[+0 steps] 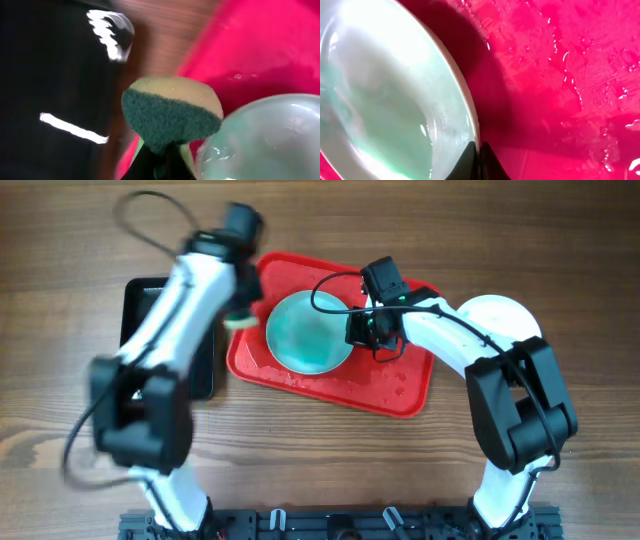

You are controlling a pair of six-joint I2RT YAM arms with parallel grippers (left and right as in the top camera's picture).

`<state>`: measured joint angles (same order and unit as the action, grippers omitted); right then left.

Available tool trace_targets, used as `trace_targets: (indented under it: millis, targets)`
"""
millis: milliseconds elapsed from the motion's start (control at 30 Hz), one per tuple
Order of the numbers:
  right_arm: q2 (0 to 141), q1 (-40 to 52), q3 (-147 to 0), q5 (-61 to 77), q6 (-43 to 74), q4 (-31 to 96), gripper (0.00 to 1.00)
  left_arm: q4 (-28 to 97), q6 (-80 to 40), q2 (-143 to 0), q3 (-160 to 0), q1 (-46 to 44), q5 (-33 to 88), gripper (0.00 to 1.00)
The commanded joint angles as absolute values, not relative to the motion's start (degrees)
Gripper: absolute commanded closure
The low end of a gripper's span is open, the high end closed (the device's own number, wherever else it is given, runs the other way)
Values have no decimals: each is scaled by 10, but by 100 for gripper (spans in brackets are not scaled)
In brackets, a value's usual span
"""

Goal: Clean dirty plates on tray and stack at the side
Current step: 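Lift the last plate and stack it on the right-side pile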

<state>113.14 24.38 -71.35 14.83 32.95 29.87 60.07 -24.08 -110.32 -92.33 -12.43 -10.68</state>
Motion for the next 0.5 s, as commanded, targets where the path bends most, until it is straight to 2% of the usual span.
trace_targets:
  millis: [0, 67, 200, 467]
  targets:
    - [1104, 242, -727, 157, 266, 309, 96, 659, -227, -1020, -941, -58, -83, 96]
    - [1080, 242, -729, 140, 255, 312, 96, 691, -227, -1010, -941, -22, -83, 96]
    - [1018, 251, -729, 15, 232, 325, 96, 702, -227, -1013, -924, 16, -83, 96]
    - [962, 401, -729, -488, 165, 348, 96, 640, -230, -1013, -849, 31, -83, 96]
